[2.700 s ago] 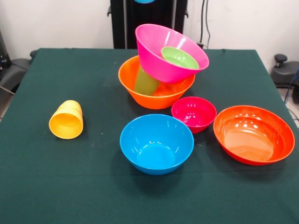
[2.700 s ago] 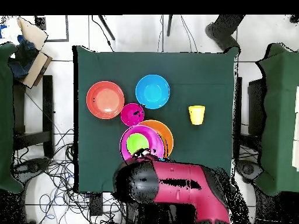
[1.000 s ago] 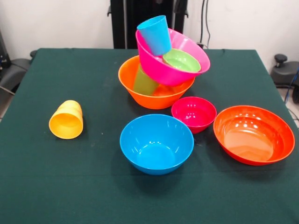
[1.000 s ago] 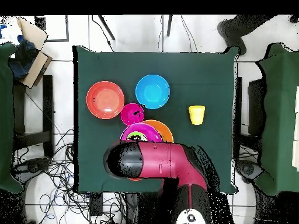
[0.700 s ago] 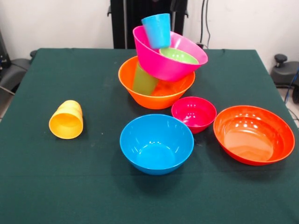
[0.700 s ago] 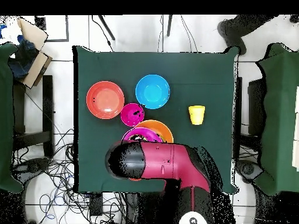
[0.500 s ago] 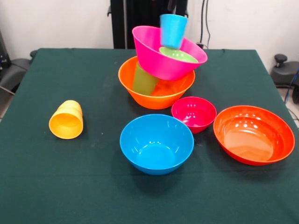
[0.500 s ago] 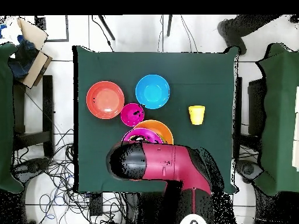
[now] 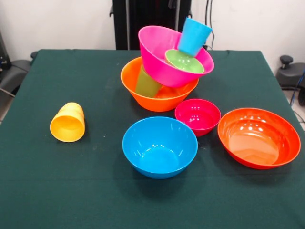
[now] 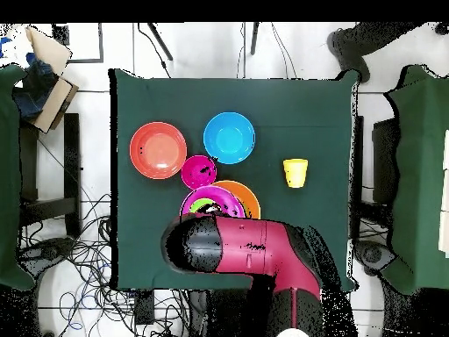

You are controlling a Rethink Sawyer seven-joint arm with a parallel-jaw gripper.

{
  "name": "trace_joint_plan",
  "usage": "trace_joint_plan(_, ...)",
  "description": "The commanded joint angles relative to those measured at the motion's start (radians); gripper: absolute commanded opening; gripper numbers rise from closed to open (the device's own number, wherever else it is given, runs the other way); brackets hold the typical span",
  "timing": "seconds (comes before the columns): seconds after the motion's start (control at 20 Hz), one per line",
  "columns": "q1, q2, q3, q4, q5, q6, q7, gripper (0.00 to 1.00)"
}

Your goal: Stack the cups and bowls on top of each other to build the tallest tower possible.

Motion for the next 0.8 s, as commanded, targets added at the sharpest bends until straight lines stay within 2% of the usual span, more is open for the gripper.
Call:
trace_joint_plan(0.05, -0.024, 0.006, 0.03, 0.049, -0.006, -0.004, -0.019, 1.0)
trace_joint_plan(0.4, -0.074, 0.001, 0.043, 0.1, -0.018, -0.078, -0.063, 1.0)
trace_joint_plan(0.6, -0.142, 0.019, 0.062, 0.149, -0.058, -0.187, -0.114, 1.0)
trace_joint_plan(0.8, -0.243, -0.007, 0.104, 0.218, -0.071, -0.254, -0.199, 1.0)
